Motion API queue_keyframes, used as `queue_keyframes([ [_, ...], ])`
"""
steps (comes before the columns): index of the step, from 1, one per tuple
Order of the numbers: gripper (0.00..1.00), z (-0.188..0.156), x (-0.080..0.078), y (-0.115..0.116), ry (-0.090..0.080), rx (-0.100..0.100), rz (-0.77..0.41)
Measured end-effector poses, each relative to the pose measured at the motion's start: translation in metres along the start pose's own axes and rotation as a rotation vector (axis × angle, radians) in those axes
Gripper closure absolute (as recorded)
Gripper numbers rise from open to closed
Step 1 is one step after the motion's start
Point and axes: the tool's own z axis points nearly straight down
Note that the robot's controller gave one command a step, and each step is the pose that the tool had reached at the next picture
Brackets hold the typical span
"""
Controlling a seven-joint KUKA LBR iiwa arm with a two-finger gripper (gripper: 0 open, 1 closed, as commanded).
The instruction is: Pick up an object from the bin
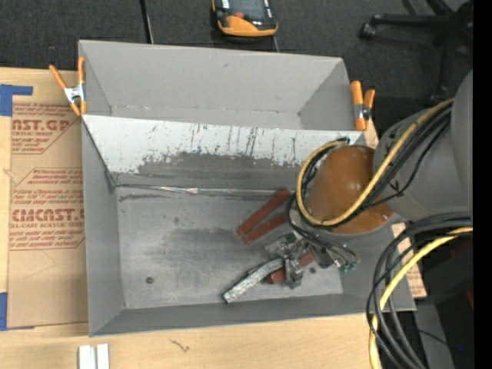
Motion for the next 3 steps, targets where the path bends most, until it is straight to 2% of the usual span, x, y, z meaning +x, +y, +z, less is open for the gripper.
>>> queue_keyframes([
  [2, 1.0, -0.02, 0.002, 0.002, 0.007, -0.004, 0.001],
  [3, 1.0, -0.044, 0.002, 0.002, 0.009, -0.005, 0.001],
])
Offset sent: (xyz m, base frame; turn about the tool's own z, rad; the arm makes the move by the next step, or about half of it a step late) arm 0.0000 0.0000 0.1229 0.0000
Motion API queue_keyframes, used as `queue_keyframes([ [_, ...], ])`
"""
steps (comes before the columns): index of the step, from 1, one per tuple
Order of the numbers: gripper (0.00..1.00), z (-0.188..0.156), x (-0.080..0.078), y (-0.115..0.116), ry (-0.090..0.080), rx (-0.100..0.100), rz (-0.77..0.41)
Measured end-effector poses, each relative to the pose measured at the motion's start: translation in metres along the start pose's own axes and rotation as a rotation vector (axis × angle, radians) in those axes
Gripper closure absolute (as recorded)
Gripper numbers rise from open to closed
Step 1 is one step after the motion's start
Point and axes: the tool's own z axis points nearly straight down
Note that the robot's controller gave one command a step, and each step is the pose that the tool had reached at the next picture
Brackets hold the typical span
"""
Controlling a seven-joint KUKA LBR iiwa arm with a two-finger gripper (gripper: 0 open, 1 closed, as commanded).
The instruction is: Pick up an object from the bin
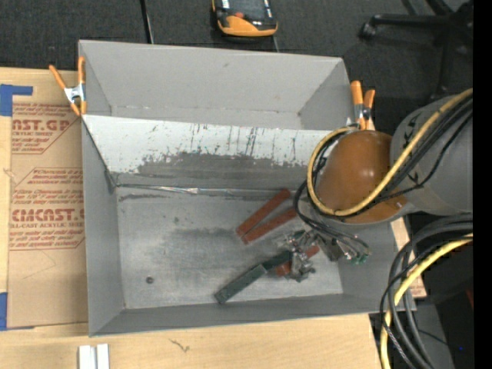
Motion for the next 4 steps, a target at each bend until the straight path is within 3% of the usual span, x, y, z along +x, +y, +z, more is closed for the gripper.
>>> queue_keyframes([
  [4, 1.0, -0.081, -0.001, 0.0, -0.01, 0.006, 0.0],
])
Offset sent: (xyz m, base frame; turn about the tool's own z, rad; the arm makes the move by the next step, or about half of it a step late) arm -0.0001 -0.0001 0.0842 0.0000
